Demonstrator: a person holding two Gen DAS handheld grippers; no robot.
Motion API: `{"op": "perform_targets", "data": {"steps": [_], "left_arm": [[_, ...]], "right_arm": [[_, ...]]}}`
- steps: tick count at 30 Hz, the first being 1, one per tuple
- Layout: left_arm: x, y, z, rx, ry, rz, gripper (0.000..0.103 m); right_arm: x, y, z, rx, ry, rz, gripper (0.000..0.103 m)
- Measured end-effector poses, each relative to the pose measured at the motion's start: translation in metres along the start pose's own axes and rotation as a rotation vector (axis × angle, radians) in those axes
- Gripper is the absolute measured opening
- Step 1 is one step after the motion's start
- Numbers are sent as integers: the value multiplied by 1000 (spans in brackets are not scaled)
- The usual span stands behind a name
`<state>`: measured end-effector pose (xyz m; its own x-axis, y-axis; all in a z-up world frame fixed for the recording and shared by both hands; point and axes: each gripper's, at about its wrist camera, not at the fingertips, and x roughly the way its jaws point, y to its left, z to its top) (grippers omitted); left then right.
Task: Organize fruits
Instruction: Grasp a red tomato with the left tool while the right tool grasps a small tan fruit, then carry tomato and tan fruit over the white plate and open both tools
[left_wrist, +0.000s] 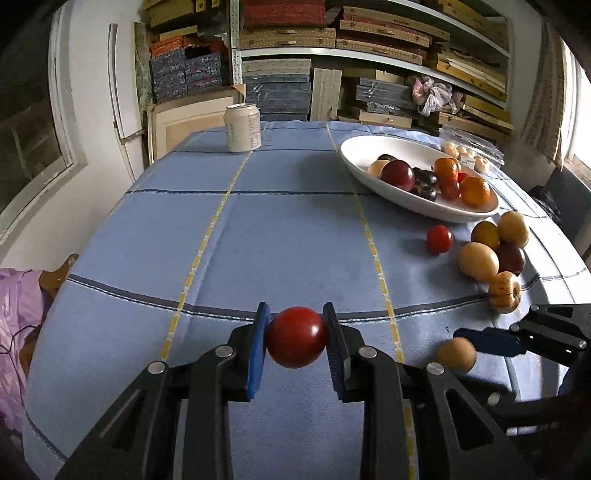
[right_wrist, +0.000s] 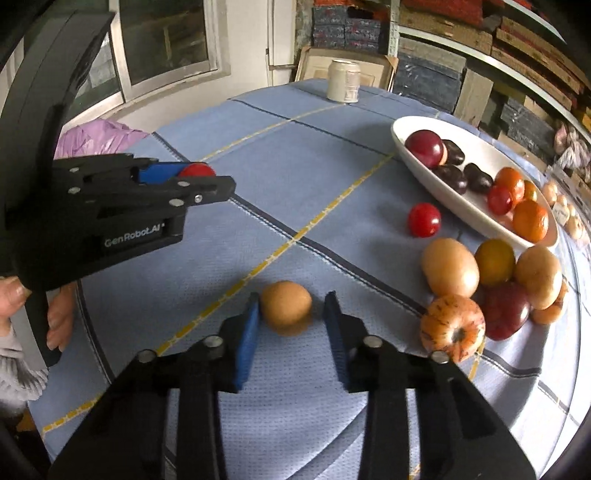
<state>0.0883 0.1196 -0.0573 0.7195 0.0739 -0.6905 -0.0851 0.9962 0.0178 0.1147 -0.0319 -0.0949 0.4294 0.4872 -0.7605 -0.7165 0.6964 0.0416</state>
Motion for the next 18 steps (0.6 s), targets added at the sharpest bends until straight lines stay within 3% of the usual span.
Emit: {"op": "perform_targets", "data": {"steps": [8,18], "left_arm": [[-5,-4,0,31,-32,74,29],[-7,-8,-1,48,-44,104,29]], "right_arm": [[-11,-8,-4,43,-30,11,27],[-30,-27,-5,110,-81,-2,27]]}}
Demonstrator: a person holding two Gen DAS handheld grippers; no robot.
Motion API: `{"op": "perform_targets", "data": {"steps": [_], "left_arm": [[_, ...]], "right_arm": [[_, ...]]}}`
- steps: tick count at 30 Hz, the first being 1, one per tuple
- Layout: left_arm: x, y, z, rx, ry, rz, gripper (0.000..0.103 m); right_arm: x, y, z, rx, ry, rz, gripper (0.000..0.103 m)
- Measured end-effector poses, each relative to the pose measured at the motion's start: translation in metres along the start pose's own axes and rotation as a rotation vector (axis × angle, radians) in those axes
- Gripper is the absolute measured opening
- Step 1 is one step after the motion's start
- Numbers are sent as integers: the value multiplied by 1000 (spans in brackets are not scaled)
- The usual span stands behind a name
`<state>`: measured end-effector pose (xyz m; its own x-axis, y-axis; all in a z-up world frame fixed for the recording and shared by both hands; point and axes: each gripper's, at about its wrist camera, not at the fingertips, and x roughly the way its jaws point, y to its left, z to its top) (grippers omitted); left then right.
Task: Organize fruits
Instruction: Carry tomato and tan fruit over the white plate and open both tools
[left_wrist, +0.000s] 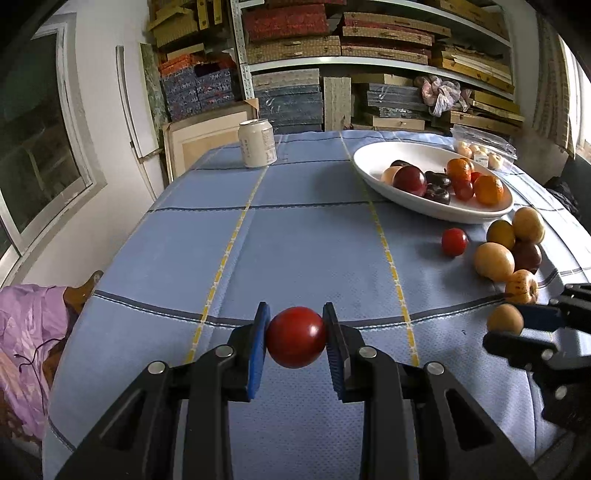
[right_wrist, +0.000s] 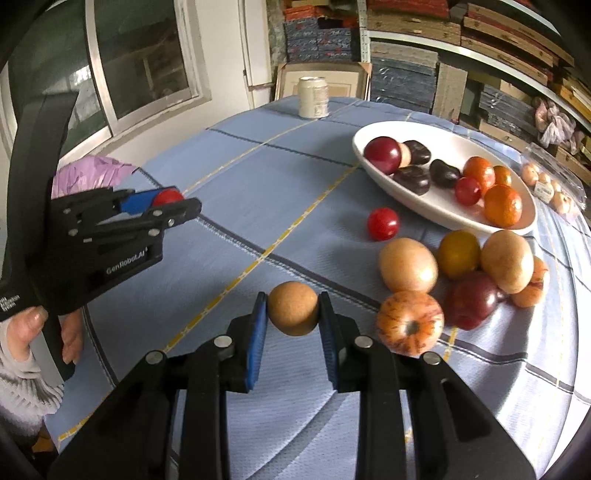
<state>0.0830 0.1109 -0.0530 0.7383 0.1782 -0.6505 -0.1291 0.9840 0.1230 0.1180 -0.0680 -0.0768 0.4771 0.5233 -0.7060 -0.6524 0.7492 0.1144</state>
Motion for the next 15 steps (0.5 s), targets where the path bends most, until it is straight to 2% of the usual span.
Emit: {"op": "perform_targets", "data": {"steps": [8,11,15], "left_arm": [[0,-1,1,7,-3,3,29],[1,-7,12,35,-14,1,29],[5,-22,53,43,-28,-93,29]], "right_arm": [[-15,-17,5,54,-46,-16,27],[-26,-31,15,74,-75,-31,27],[-43,-62,43,110,-134,-95,27]]}}
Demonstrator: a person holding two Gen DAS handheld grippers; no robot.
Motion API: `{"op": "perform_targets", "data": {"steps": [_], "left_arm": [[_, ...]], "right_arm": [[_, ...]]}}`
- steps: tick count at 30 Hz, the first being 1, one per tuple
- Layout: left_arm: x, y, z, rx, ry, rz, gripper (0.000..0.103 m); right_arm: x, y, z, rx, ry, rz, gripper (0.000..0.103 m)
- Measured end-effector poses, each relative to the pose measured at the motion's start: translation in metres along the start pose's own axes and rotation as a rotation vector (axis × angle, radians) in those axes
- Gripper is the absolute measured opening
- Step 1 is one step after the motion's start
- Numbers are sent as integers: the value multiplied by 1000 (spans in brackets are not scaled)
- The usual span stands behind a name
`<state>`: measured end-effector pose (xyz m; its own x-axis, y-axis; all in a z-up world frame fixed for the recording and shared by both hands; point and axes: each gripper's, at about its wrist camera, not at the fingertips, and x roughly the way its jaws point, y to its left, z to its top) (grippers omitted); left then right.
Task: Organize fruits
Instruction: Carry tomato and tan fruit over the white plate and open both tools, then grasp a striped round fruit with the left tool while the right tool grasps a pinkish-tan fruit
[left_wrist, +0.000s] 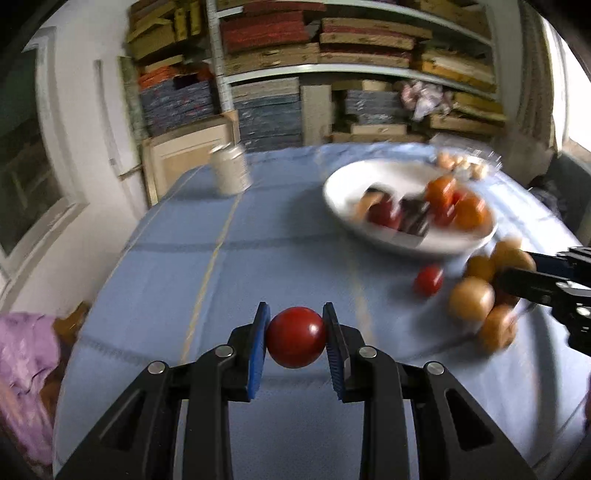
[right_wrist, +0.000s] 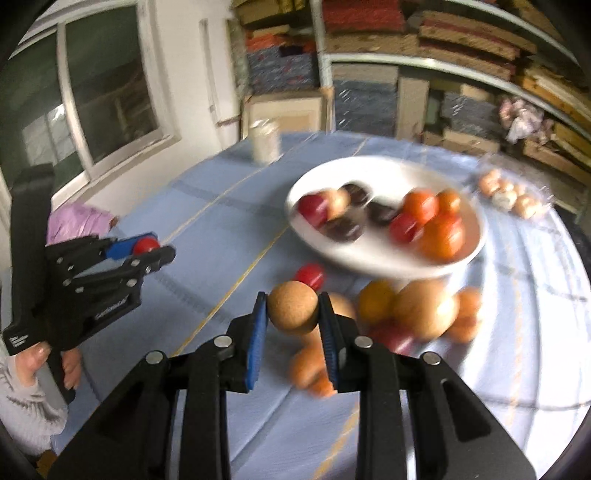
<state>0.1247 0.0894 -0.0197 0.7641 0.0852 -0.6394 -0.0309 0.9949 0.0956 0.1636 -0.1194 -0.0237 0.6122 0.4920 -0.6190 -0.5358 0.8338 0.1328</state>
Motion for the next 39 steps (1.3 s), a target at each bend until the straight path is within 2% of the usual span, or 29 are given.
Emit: {"op": "perform_targets", "data": {"steps": [4,7,13,14,15,16,17,18,24,27,30,33,36,39], "left_arm": [[22,-31,47,25,-22,-61,29],[51,-53,69,17,2,-124,29],[98,-70,92,-20,41,-166,30],[105,-69,95,-34,49,-174,34],[108,-65,97,-51,48,-179,50],[108,-64,98,-63,40,-178,68],[107,-61,100,-80,27,-165,73],[103,-58,100,-91,12,-164,76],[73,-34,77,-112,20,-179,76],[56,-33,47,-104,60,-207,76],[42,-42,18,-67,72,-213,76],[28,-55,-1,-47,59,-232,76],[17,-67,-10,-17,38,-214,76],[6,-78,-15,-2,18,-253,76]], "right_arm": [[7,-36,29,45,-21,-67,27],[24,-60,40,71,-5,-106,27],[63,-82,56,100,43,-84,27],[69,-82,57,99,56,-73,27],[73,-83,58,101,50,-74,30],[71,-84,57,109,28,-85,49],[68,-86,57,118,9,-91,62],[63,-89,55,124,-8,-90,66],[11,-93,33,117,-66,-104,67],[-22,-91,0,115,-105,-140,67],[-40,-91,-25,126,-124,-171,73],[-49,-92,-44,126,-112,-192,74],[-46,-98,-52,148,-82,-212,74],[-39,-107,-53,170,-48,-227,74]]}}
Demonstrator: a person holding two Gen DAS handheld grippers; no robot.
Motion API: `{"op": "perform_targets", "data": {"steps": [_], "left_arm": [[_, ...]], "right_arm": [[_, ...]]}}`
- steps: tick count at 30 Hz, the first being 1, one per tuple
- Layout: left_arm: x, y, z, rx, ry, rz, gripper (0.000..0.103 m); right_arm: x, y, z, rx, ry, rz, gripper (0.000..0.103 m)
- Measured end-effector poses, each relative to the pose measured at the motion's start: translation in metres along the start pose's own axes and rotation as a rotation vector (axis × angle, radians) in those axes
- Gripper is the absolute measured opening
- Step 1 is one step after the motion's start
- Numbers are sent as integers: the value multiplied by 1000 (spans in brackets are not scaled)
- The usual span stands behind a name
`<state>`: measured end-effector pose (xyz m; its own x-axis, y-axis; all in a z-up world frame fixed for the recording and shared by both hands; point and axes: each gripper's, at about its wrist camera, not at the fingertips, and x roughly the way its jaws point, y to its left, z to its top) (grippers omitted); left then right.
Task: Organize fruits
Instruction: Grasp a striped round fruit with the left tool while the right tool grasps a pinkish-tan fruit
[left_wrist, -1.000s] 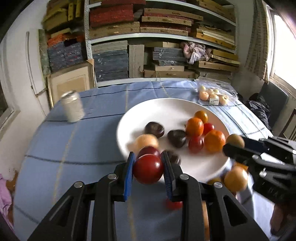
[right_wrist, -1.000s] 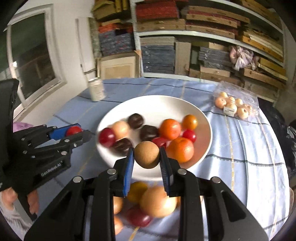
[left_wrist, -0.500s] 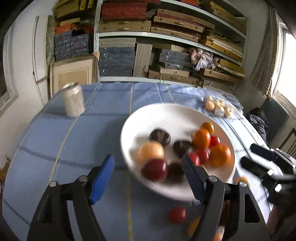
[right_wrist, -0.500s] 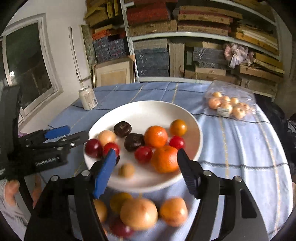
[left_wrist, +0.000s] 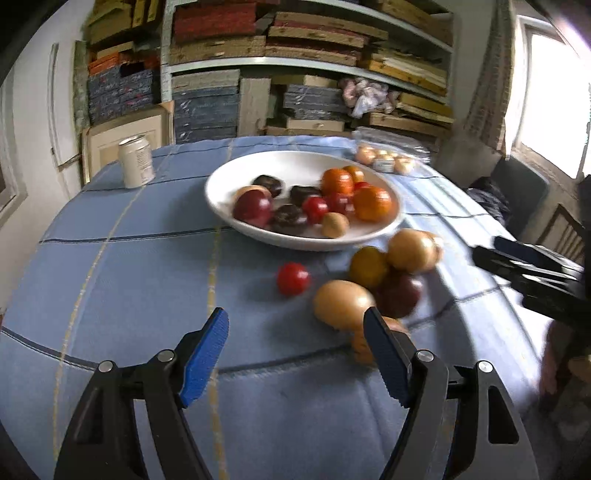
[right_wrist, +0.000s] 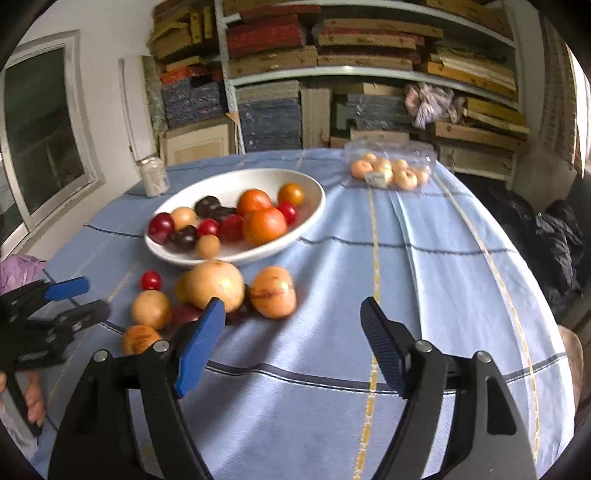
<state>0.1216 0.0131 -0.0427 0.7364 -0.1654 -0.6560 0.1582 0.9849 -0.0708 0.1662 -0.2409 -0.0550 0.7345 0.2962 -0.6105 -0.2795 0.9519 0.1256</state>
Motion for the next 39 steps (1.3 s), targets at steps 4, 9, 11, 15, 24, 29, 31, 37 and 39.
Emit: {"op": "perform_targets", "data": {"steps": [4,9,11,15,24,29,31,37,39], "left_arm": [[1,-31,-12,121,9,-20,76],[18,-54,-21,216,62,-30,76],[26,-58,-21,220,79,-39,76],[41,-55,-14,156,113,-88,67],[49,-43,-12,94,160,-145,40],[28,-34,-10,89,74,-101,40],[21,-27,-9,66,55,-94,40],[20,-19,-9,36,56,-95,40],[20,-20,-10,40,60,-99,40]], "right_arm": [[0,-5,0,22,-3,-1,74],[-1,-13,1,67,0,7,80],[-1,-14,2,78,1,20,80],[-1,-15,2,79,5,16,80],[4,-18,1,90,18,8,80],[20,-5,4,18,41,-20,78],[30,1,8,-8,60,-22,71],[61,11,12,-34,135,-8,56],[68,12,13,-23,145,9,54]]}}
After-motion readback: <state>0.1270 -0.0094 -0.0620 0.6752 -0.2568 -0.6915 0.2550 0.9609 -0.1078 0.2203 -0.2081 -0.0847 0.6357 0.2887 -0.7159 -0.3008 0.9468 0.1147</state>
